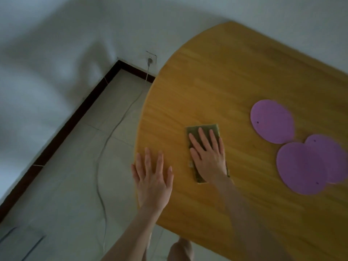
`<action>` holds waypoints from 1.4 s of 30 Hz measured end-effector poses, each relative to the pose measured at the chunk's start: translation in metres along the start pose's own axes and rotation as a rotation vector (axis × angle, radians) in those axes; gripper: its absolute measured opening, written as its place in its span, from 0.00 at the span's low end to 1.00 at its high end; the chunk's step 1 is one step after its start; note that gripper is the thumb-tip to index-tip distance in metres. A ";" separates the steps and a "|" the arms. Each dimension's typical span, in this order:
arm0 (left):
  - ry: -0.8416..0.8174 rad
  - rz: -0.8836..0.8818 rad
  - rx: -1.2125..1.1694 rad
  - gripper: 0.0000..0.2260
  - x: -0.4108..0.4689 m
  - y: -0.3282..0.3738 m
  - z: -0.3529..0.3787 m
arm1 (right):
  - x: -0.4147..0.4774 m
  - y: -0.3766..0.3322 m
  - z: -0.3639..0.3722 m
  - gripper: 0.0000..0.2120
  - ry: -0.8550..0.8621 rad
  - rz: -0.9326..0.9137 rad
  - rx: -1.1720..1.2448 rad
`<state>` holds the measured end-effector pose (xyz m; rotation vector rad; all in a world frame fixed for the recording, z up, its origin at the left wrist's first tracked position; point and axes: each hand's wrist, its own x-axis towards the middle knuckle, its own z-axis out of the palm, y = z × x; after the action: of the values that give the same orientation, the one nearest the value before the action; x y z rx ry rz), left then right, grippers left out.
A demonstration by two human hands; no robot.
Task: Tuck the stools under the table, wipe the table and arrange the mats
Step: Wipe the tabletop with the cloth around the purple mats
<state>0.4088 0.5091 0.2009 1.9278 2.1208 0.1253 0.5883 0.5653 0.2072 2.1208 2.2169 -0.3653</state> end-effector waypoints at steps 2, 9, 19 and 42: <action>-0.002 0.008 -0.004 0.26 0.000 0.000 0.001 | -0.007 0.021 -0.002 0.26 0.024 0.200 0.022; -0.014 0.030 -0.044 0.28 -0.001 -0.002 0.002 | -0.019 -0.027 0.010 0.26 0.079 0.280 0.061; 0.038 0.281 -0.120 0.24 -0.027 -0.027 0.003 | -0.114 -0.046 0.037 0.22 0.191 0.281 0.097; -0.066 0.344 -0.195 0.28 -0.020 0.024 -0.027 | -0.114 -0.034 -0.013 0.27 0.306 0.522 0.667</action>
<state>0.4265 0.4951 0.2351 2.1241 1.6520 0.3188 0.5629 0.4552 0.2472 3.1697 1.6854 -0.8820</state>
